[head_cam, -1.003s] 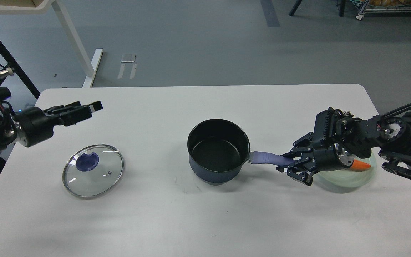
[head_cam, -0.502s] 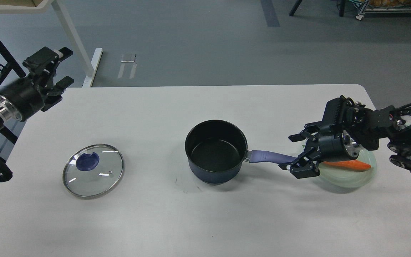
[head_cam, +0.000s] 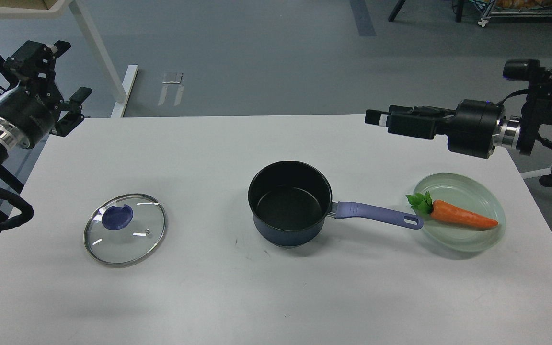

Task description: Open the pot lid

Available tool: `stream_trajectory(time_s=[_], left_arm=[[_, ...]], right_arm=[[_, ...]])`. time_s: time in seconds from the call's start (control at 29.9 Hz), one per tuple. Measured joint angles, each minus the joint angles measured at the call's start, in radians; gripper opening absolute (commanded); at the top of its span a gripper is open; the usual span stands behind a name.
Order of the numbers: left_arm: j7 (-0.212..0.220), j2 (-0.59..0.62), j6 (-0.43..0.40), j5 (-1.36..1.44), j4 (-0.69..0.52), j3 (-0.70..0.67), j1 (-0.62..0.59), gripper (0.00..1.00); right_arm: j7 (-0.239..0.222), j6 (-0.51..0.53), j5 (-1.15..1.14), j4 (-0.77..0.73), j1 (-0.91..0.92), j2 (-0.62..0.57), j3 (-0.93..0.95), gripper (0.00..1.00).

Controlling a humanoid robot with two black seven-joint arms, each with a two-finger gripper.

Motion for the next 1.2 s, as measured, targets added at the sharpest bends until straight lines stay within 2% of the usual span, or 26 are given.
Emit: stream_trajectory(time_s=[0.2, 0.37, 0.47, 0.57, 0.64, 0.7, 0.84, 0.97, 1.2], left_arm=[[0.0, -0.095, 0.018, -0.003, 0.093, -0.062, 0.002, 0.99], [0.004, -0.174, -0.006, -0.003, 0.171, -0.117, 0.008, 0.99], [0.083, -0.215, -0.068, -0.006, 0.212, -0.164, 0.036, 0.99], [0.181, -0.25, -0.168, -0.009, 0.248, -0.222, 0.081, 0.99], [0.223, -0.26, -0.221, -0.02, 0.257, -0.253, 0.107, 0.99], [0.245, -0.265, -0.267, -0.035, 0.26, -0.277, 0.129, 0.99], [0.254, -0.267, -0.336, -0.055, 0.261, -0.312, 0.159, 0.99], [0.249, -0.267, -0.378, -0.058, 0.261, -0.355, 0.195, 0.99], [0.236, -0.283, -0.386, -0.068, 0.258, -0.397, 0.217, 0.99]], right_arm=[[0.0, -0.055, 0.502, -0.074, -0.05, 0.067, 0.012, 0.98], [0.0, -0.063, 0.804, -0.202, -0.113, 0.166, 0.02, 0.99], [0.0, -0.053, 0.928, -0.284, -0.166, 0.232, 0.034, 0.99], [0.0, -0.02, 0.996, -0.344, -0.225, 0.283, 0.07, 1.0], [0.0, 0.051, 1.016, -0.364, -0.264, 0.295, 0.104, 1.0], [0.0, 0.15, 1.023, -0.372, -0.297, 0.298, 0.133, 1.0], [0.0, 0.281, 1.048, -0.397, -0.333, 0.299, 0.15, 1.0], [0.0, 0.329, 1.087, -0.408, -0.359, 0.299, 0.147, 1.0], [0.0, 0.355, 1.09, -0.41, -0.386, 0.297, 0.146, 1.0]])
